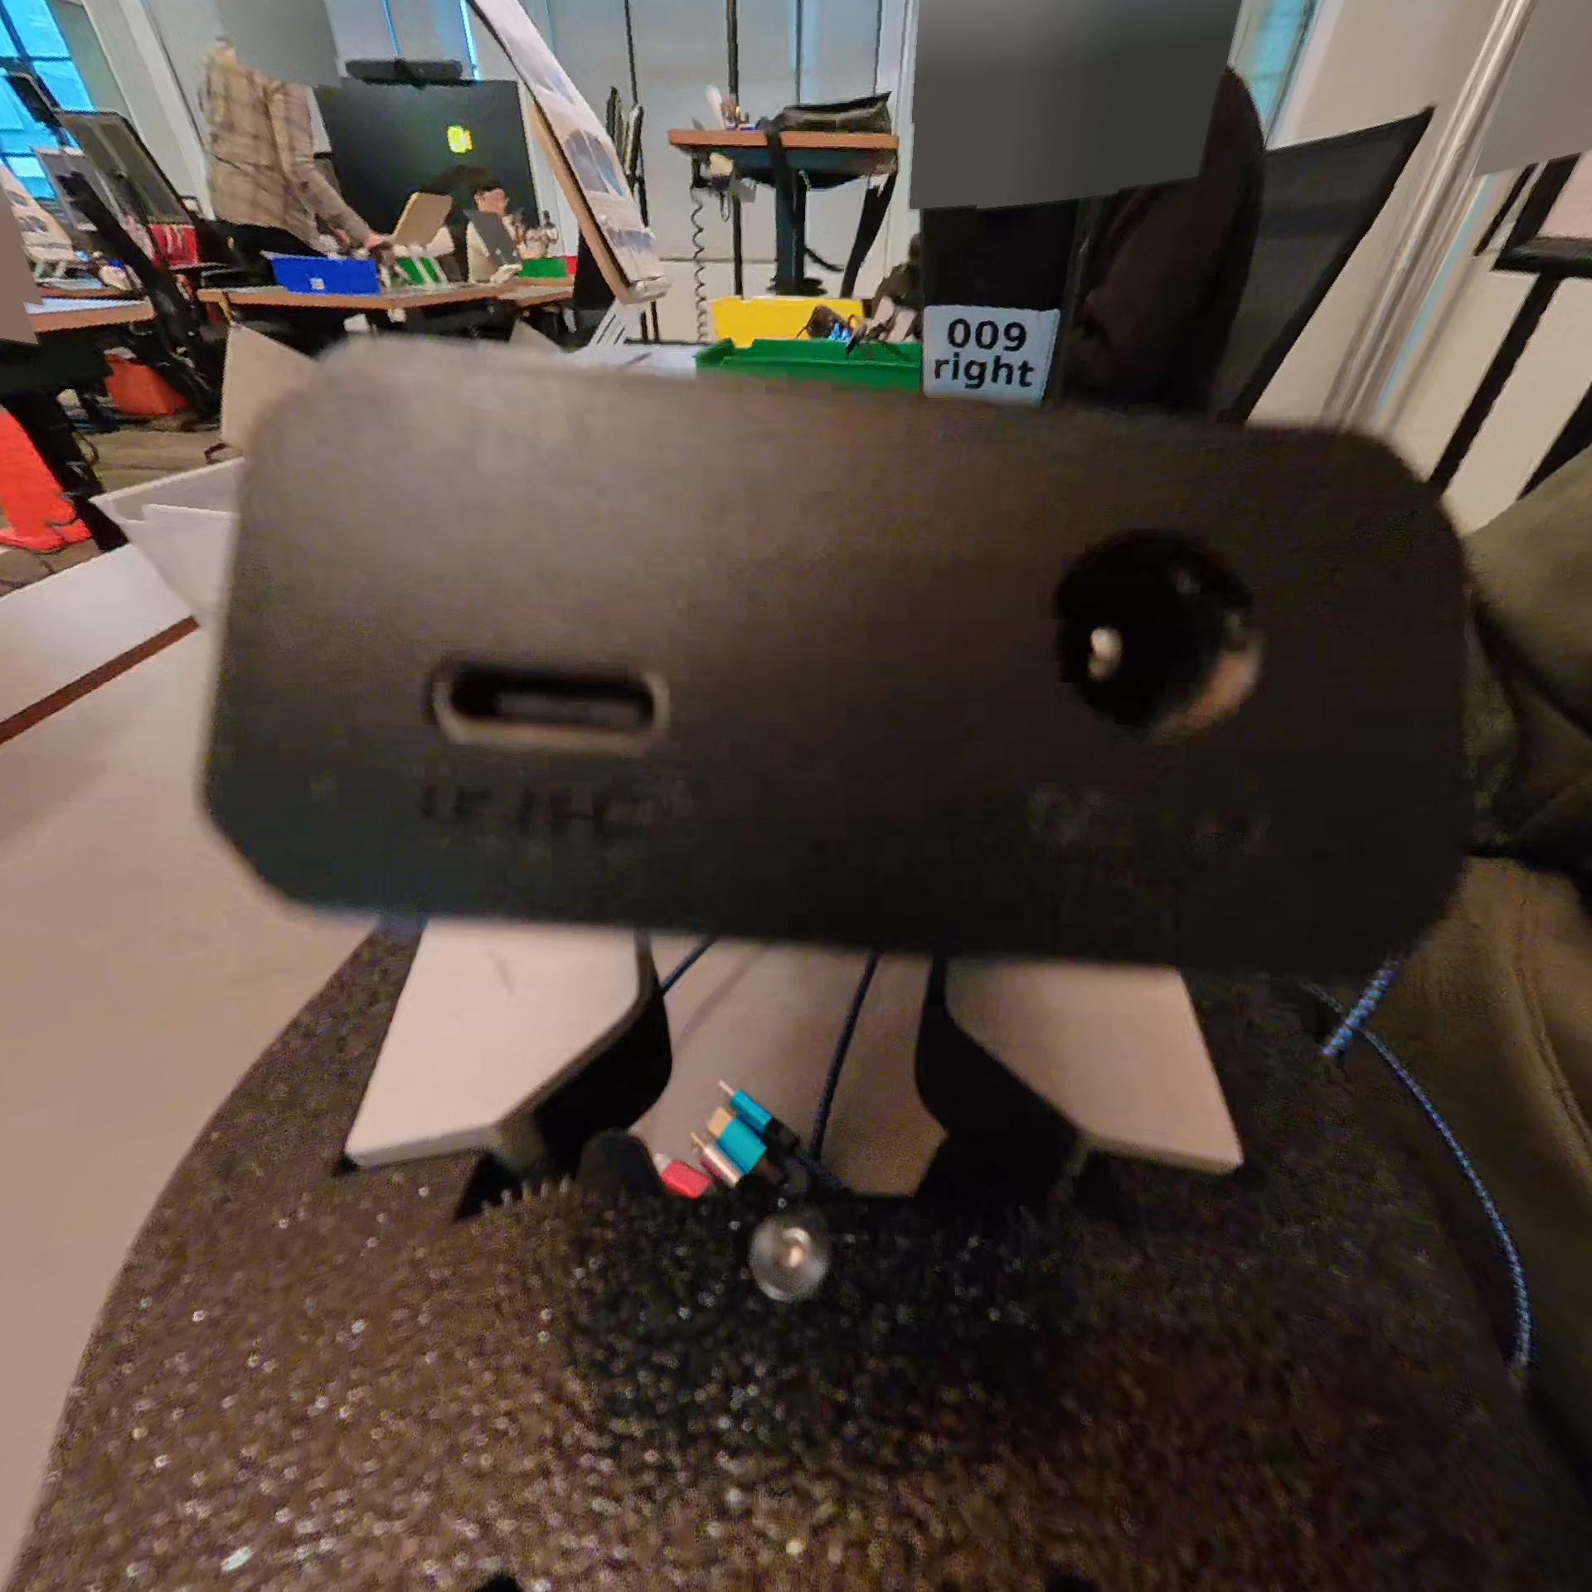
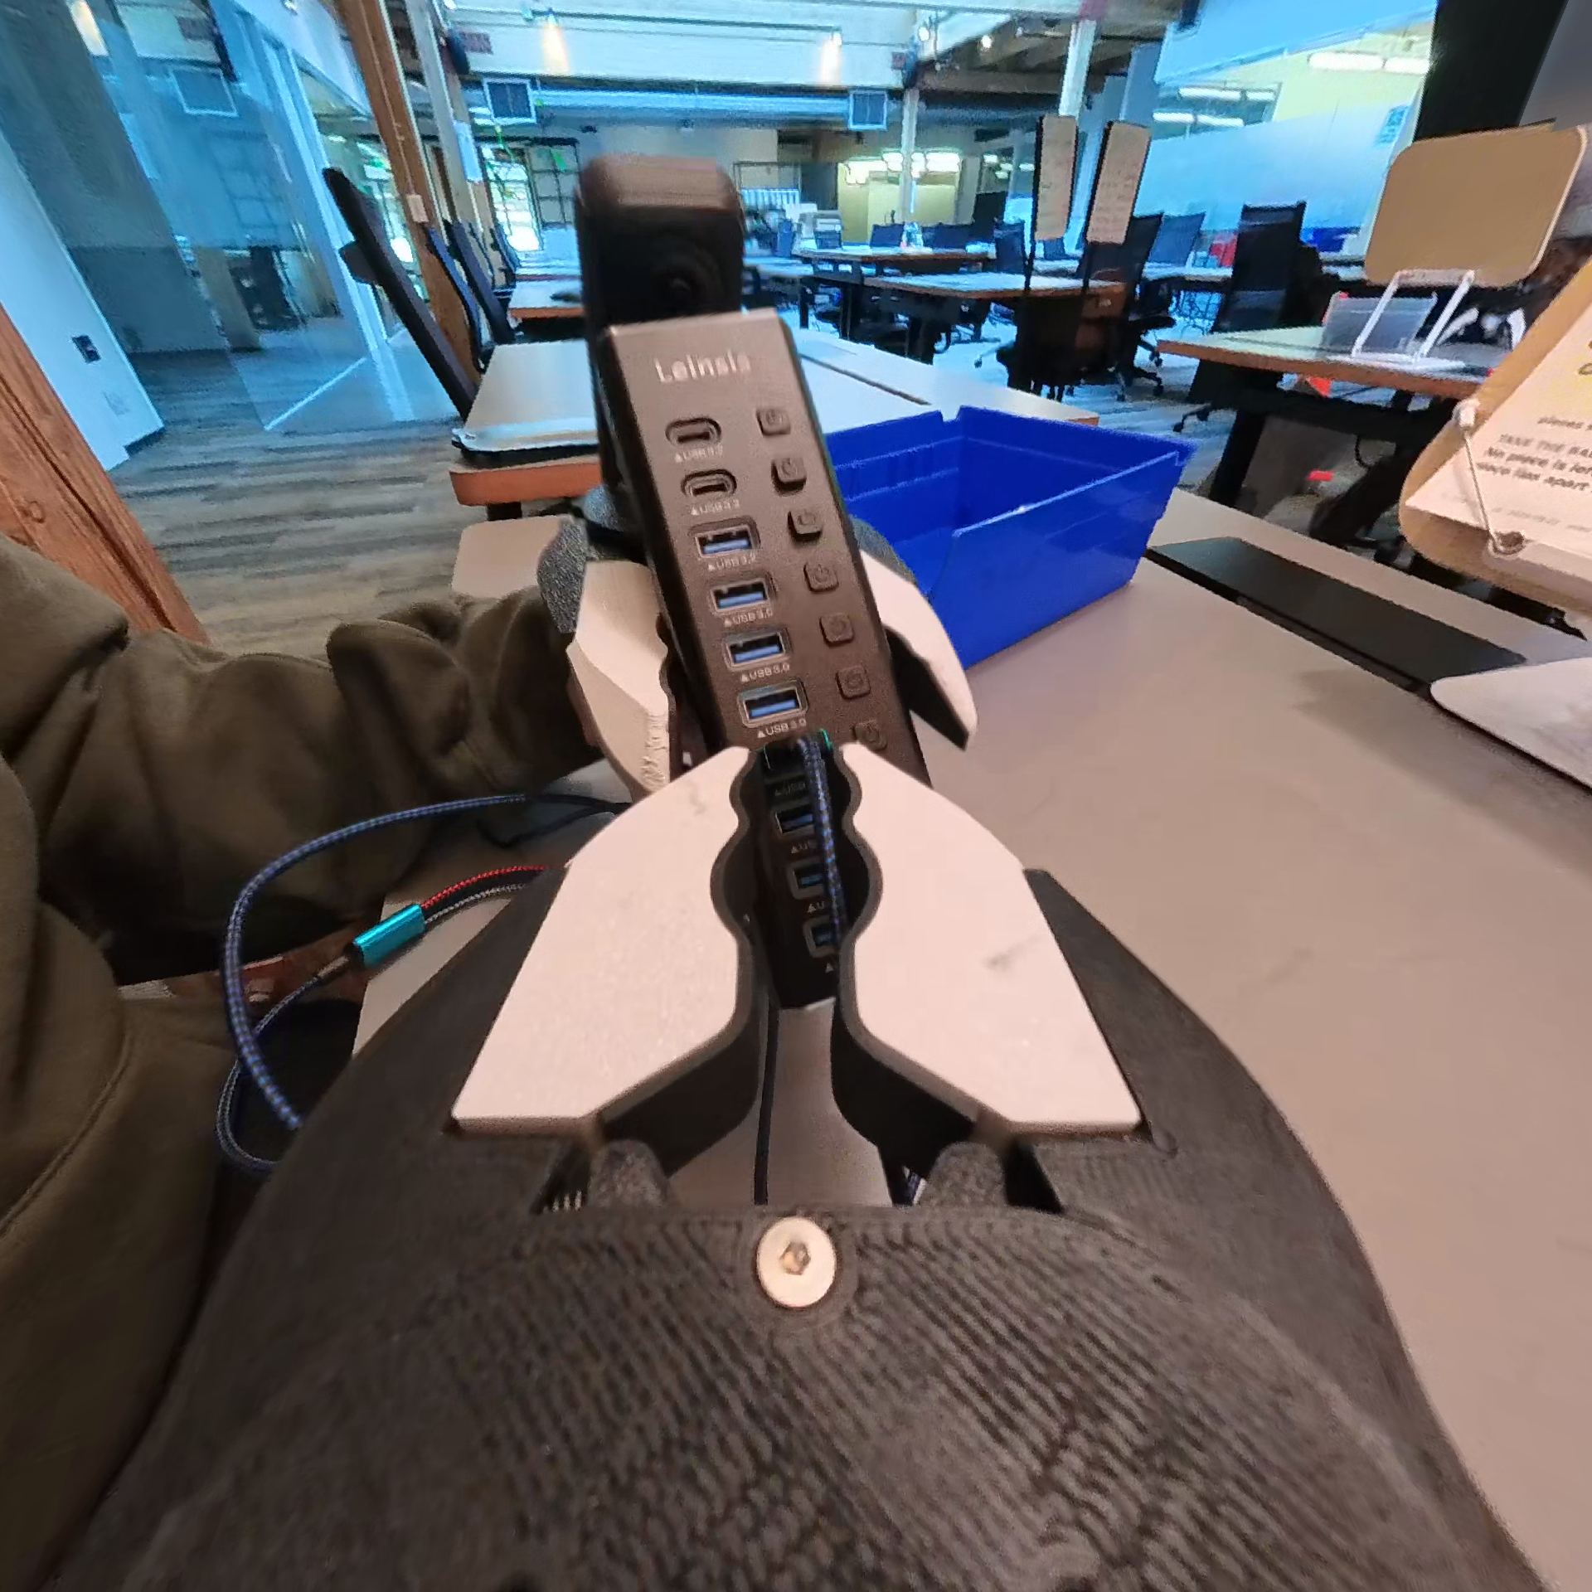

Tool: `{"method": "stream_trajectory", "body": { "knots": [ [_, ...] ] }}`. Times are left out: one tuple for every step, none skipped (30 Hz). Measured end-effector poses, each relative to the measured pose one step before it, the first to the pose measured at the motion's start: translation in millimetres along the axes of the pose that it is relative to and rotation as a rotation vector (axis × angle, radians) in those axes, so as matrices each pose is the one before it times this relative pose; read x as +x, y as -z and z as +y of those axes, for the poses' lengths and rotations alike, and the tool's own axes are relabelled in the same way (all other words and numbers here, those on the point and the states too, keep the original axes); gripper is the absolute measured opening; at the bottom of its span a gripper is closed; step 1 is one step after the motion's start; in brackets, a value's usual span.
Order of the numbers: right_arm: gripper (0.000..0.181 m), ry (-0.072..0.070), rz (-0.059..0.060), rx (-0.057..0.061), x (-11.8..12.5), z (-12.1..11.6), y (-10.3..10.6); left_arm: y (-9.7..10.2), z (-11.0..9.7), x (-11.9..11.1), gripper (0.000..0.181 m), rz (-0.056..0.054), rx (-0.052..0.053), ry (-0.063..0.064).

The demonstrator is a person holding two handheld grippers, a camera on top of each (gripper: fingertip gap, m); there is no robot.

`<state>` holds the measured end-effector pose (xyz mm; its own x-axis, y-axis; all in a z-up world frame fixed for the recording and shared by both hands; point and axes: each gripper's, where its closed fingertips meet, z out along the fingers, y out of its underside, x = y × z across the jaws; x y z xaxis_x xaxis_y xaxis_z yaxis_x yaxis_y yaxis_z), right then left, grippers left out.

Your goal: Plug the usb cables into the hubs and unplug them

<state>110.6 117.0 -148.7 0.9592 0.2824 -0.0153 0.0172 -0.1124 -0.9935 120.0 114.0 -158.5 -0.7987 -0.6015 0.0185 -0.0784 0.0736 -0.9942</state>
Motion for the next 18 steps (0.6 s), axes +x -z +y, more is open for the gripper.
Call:
{"method": "stream_trajectory", "body": {
  "knots": [
    [0.014, 0.0031, 0.0128, -0.023, 1.27, 2.29, 0.96, -0.49, 0.64, -1.11, 0.067, -0.0144, -0.0255, -0.0108],
    [0.017, 0.0259, 0.0303, -0.0251, 2.76, 0.81, 2.22, -0.84, 1.04, -1.89, 0.067, -0.0267, -0.0321, -0.0243],
    [0.03, 0.0394, 0.0365, -0.0046, 2.66, -3.94, 3.35, -1.12, 1.15, -1.44, 0.068, -0.0258, -0.032, -0.0262],
    [0.04, 0.0379, 0.0293, 0.0221, 1.38, -9.81, 3.62, -1.61, 2.24, -0.15, 0.068, -0.0135, -0.0364, -0.0155],
    [0.047, 0.0315, 0.0093, 0.0242, -0.92, -11.9, 2.0, -1.98, 2.9, 1.55, 0.068, -0.0007, -0.0383, -0.0104],
    [0.053, 0.0214, -0.0129, 0.008, -3.73, -10.06, -1.26, -2.45, 1.87, 1.7, 0.069, -0.0001, -0.0276, -0.0159],
    [0.06, 0.0131, -0.0328, -0.0027, -6.39, -7.45, -4.39, -2.87, 1.25, 1.43, 0.069, -0.0012, -0.0215, -0.0151],
    [0.068, 0.0128, -0.0395, -0.0107, -7.3, -3.98, -6.59, -2.6, 0.93, 1.59, 0.069, 0.0014, -0.0194, -0.0107],
    [0.07, 0.0185, -0.0311, -0.0232, -5.2, 0.23, -7.1, -2.21, -0.27, 2.42, 0.069, 0.0075, -0.0098, -0.0117],
    [0.067, 0.0146, -0.0021, -0.0259, 0.03, 2.66, -6.2, -1.24, -2.17, 3.31, 0.069, 0.0126, 0.0077, -0.0149],
    [0.062, 0.0122, 0.0087, -0.0051, 2.31, 0.45, -4.16, -0.54, -2.22, 3.95, 0.069, 0.0187, 0.011, -0.0105],
    [0.056, 0.0115, -0.0315, 0.0184, -4.02, -1.97, -2.57, 0.47, -0.84, 1.66, 0.069, 0.0097, 0.0021, 0.0022],
    [0.053, 0.012, -0.0128, 0.0127, -1.6, -1.46, -1.72, 1.77, -0.64, -0.9, 0.069, -0.0054, 0.0049, -0.0016],
    [0.053, 0.0076, 0.0, 0.0034, -0.27, -1.39, -0.89, 2.61, -0.2, -1.36, 0.069, -0.0085, 0.0072, -0.0135],
    [0.053, 0.0038, -0.0001, 0.0075, -0.58, -2.48, 0.36, 2.64, -1.91, -0.06, 0.069, -0.0016, 0.0214, -0.0125],
    [0.053, -0.0026, 0.0064, 0.0238, 0.75, -4.72, 1.71, 2.29, -5.23, -0.28, 0.069, -0.002, 0.0441, -0.0023],
    [0.052, -0.0259, 0.0022, 0.0444, 1.37, -6.4, 2.82, 2.06, -8.6, -0.41, 0.069, -0.0019, 0.0679, 0.0068],
    [0.052, -0.0383, -0.0155, 0.0465, 0.28, -6.13, 3.52, 1.67, -9.57, 1.39, 0.069, 0.0091, 0.0742, 0.0155]
  ]
}}
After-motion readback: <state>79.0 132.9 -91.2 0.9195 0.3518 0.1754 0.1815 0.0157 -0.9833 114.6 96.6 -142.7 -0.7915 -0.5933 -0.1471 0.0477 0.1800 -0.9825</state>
